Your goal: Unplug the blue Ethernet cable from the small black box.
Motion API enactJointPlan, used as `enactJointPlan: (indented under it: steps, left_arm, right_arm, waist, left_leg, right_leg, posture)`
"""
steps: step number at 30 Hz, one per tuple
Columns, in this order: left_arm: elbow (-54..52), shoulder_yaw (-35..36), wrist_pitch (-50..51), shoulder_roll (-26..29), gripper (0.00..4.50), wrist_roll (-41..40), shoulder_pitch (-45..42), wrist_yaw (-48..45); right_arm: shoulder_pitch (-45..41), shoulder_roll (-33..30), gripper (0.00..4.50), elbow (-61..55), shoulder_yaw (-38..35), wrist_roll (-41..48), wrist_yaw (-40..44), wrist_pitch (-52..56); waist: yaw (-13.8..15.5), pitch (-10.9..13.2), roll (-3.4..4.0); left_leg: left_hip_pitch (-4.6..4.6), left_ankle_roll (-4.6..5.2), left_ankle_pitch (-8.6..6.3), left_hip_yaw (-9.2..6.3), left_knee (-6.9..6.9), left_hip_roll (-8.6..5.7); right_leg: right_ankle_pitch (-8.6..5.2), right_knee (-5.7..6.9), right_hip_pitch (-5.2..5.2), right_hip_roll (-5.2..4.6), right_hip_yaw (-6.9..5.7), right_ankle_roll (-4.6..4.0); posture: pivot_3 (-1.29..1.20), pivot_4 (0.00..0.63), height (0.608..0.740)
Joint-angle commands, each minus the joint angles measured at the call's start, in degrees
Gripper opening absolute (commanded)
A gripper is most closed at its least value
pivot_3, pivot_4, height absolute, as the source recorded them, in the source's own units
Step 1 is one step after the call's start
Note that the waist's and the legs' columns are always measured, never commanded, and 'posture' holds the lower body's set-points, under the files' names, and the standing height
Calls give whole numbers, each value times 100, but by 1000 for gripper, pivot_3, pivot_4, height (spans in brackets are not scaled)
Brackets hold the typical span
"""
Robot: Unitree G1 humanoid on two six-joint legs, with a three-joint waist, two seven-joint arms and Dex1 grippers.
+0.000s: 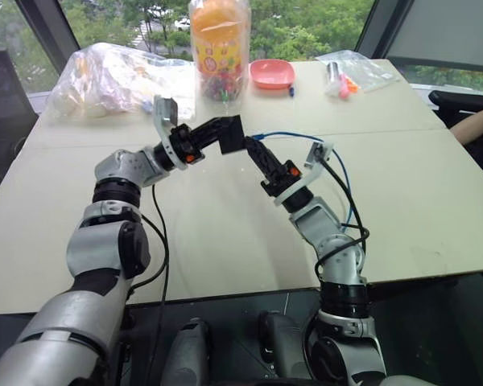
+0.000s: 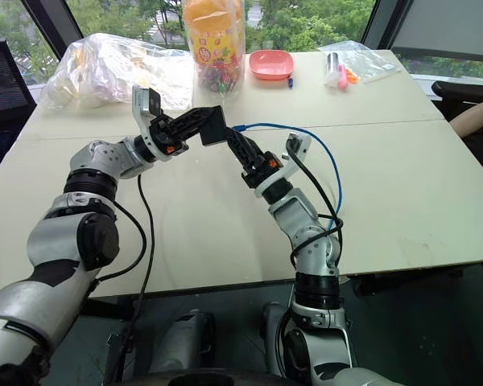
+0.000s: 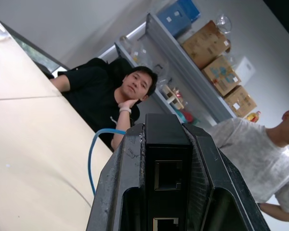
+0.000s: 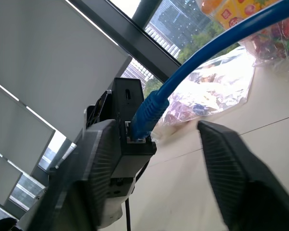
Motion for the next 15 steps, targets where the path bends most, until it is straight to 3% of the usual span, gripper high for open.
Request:
enactJointPlan:
  steps: [1,2,11,15]
  left_arm:
    - [-319,-53,56,6,519,-167,-33,-98]
    - [-323,-53,57,10,519,-180,-28,-77]
    - [-41,218,-142,345,519,-266,-140,359]
    - [-105,111,68,818,519,-224,-53,72]
  right_arm:
    - [-113,56,386,-85,45,114,39,-89]
    - [-118,49,35,-76,56,119,42,-94]
    - [-71,-111,35,-84,85,73,-54,-80]
    - [-340,-550,35,247,-610,98,-348,-429]
  waist:
    - [-4,0,0]
    - [-2,0,0]
    - [0,0,0]
    - [-11,0,0]
  left_leg:
    - [0,0,0,0,0,0]
    - [0,0,0,0,0,0]
    - [0,0,0,-1,0,0]
    - [0,0,0,-1,0,0]
  right_leg:
    - [0,0,0,0,0,0]
    - [0,0,0,0,0,0]
    - [0,-1,0,0,-1,0]
    - [0,2,-2,0,0,0]
  posture:
    - [0,150,740]
    - [0,150,740]
    - [0,150,740]
    - [0,150,740]
